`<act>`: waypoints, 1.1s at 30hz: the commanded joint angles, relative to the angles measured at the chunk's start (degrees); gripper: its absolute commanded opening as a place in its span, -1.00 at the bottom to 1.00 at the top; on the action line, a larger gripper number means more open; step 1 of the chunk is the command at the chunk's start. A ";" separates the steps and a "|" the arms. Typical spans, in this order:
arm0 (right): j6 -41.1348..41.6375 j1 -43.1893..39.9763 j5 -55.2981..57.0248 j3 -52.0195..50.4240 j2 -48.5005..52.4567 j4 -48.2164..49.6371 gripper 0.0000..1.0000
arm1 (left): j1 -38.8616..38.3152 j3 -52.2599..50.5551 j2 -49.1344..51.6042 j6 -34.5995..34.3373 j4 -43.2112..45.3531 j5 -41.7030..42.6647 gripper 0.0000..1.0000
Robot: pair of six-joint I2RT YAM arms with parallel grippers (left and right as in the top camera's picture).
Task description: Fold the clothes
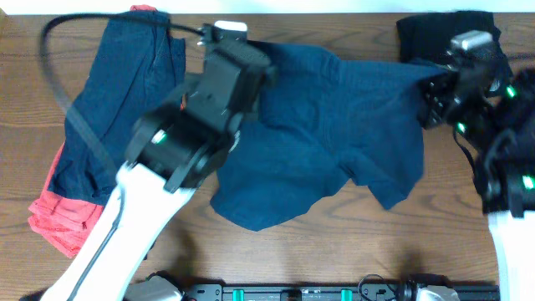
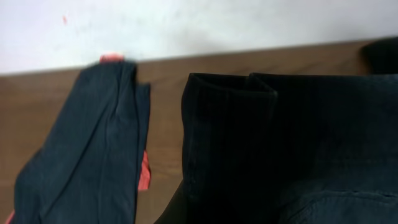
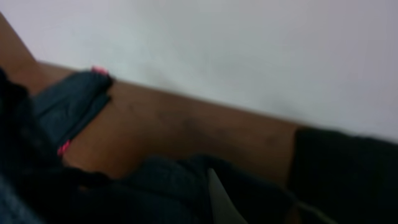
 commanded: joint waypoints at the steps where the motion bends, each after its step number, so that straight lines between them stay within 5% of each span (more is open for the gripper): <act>1: 1.03 -0.33 -2.58 0.70 6.03 1.38 -0.98 | 2.36 0.39 5.60 -3.78 0.35 -2.29 -0.88; 15: 0.31 2.47 -2.56 0.70 36.15 25.64 -0.97 | 11.98 0.39 27.36 -4.11 21.29 -2.27 -0.88; 29: 7.91 7.48 9.64 0.70 51.84 55.32 -0.98 | 15.85 0.39 41.70 -3.78 48.54 -2.25 -0.87; 31: 7.91 7.91 12.55 0.70 52.26 57.48 -0.99 | 15.85 0.42 42.75 -2.38 51.95 -2.23 -0.71; 33: 7.89 8.17 15.06 0.70 52.26 59.30 -0.83 | 15.85 0.42 43.21 -0.50 54.66 -2.23 -0.07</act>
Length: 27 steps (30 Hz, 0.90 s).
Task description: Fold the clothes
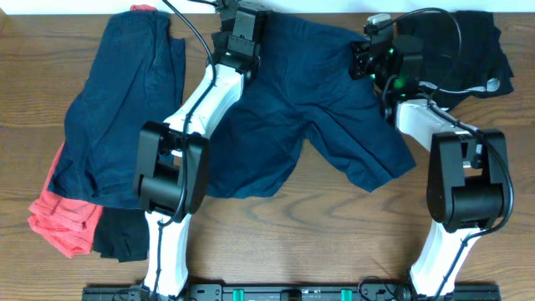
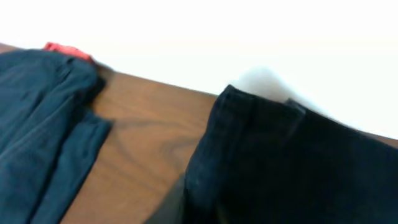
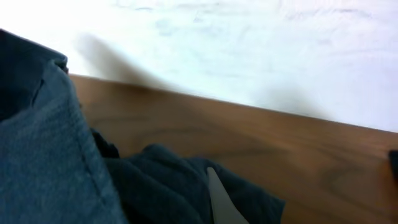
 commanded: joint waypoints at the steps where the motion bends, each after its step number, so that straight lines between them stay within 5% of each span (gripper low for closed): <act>1: 1.49 0.68 6.84 0.70 0.13 2.97 -0.56 | 0.31 0.46 0.57 2.99 2.95 -1.55 0.39; 2: 1.51 0.68 6.91 0.70 0.13 4.48 0.07 | 0.31 0.48 0.50 4.04 3.96 -1.55 0.82; 4: 1.51 0.61 6.91 0.70 0.11 6.67 0.98 | 0.31 0.57 0.04 6.10 4.61 -1.57 0.96; 12: 2.58 0.48 4.63 1.01 -3.63 3.50 0.98 | 0.42 0.57 -7.82 9.11 -6.01 -2.12 0.96; 20: 2.32 0.15 -3.21 1.01 -12.70 -27.89 0.99 | 0.59 0.57 -16.81 6.19 -33.22 1.38 0.96; 27: 2.32 -0.17 -1.07 1.01 -13.33 -50.88 0.99 | 2.10 0.44 -16.81 0.70 -47.10 11.06 0.96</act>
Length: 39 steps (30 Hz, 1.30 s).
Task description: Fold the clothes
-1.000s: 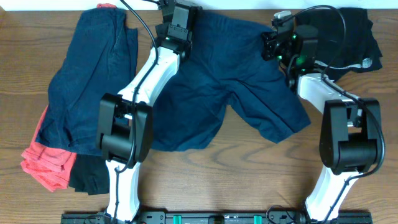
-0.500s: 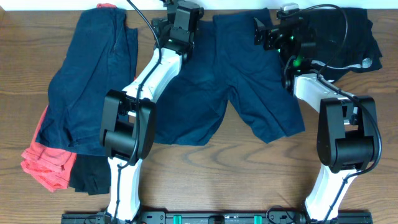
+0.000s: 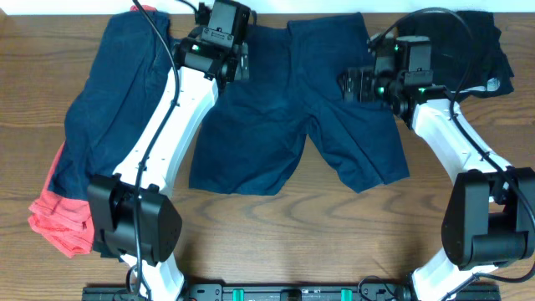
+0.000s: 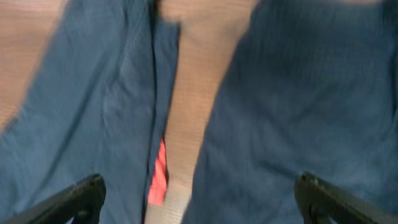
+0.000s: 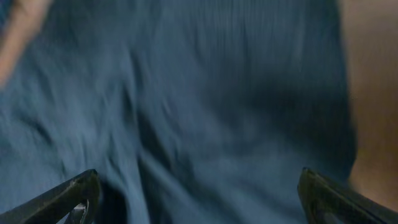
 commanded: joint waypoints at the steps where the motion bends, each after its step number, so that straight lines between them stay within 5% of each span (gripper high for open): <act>1: 0.09 -0.33 1.25 0.07 0.15 -6.40 0.99 | 1.25 -0.02 1.51 -4.61 -3.39 5.22 0.96; 11: -5.97 0.02 0.33 0.07 0.13 -26.27 0.67 | 1.84 -3.08 1.77 -6.05 -5.55 6.69 0.96; 18: -0.33 -0.50 8.50 -0.59 0.13 -28.98 -0.33 | 1.84 -4.85 1.97 -6.05 -5.42 6.69 0.96; 24: 3.50 -2.25 12.09 -1.95 0.55 -25.40 -0.69 | 1.84 -4.85 1.99 -6.05 -5.16 6.69 0.96; 39: 4.42 -6.38 14.05 -6.88 0.66 -16.39 -0.76 | 1.84 -4.85 2.29 -6.05 -3.91 6.71 0.96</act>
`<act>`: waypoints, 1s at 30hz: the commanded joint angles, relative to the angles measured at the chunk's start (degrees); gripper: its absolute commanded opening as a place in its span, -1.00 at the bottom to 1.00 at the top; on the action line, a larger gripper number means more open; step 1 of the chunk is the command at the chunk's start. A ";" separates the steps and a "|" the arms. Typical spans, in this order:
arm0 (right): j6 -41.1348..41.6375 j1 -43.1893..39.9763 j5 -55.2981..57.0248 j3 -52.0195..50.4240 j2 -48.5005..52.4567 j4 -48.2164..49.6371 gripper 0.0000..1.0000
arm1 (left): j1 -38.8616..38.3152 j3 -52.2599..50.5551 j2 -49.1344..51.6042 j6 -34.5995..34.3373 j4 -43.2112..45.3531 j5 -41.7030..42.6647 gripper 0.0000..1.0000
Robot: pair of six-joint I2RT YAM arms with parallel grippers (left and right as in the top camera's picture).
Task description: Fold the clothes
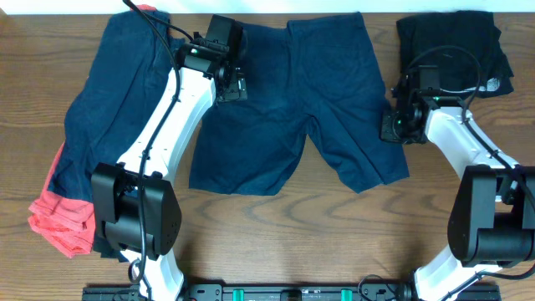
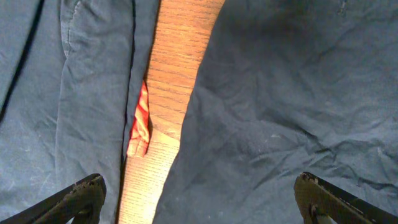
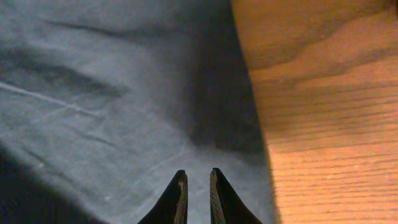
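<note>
Navy shorts (image 1: pixel 292 109) lie spread flat mid-table, waistband at the far edge and both legs pointing to the front. My left gripper (image 1: pixel 231 87) hovers over the shorts' left hip; in the left wrist view it (image 2: pixel 202 202) is wide open over the shorts (image 2: pixel 292 93) and a strip of bare table (image 2: pixel 168 112). My right gripper (image 1: pixel 393 130) is at the outer edge of the right leg. In the right wrist view its fingers (image 3: pixel 198 193) stand almost together above the cloth (image 3: pixel 112 106), with no fold pinched between them.
A larger dark blue garment (image 1: pixel 117 109) lies at the left over a red one (image 1: pixel 57 213). A black garment (image 1: pixel 451 42) is bunched at the far right corner. Something black (image 1: pixel 113 238) peeks out by the left arm's base. Bare wood runs along the front.
My right gripper was open over the shorts' right hip; now it is shut, lower at the outer edge of the right leg. My left gripper sits slightly nearer the front, still open. The shorts lie unchanged.
First both grippers held the shorts by the waistband, the cloth rumpled and skewed. Then both were at the far edge with the waistband there. Then they were open above the flattened shorts. Now the right one is shut at the right leg's edge.
</note>
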 commanded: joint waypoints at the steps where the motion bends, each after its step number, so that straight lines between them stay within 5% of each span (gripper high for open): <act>1: 0.79 -0.74 1.09 -1.53 0.39 0.87 -0.77 | 0.22 -0.31 0.98 -0.72 0.04 0.37 0.96; 15: 0.81 -2.40 1.44 -9.29 0.39 6.34 -0.75 | 0.22 -0.31 0.98 -0.72 0.04 1.01 0.96; 30: 11.19 -9.62 8.90 -11.30 0.37 -5.14 -0.75 | 0.22 -0.31 0.98 -0.72 0.02 1.01 0.96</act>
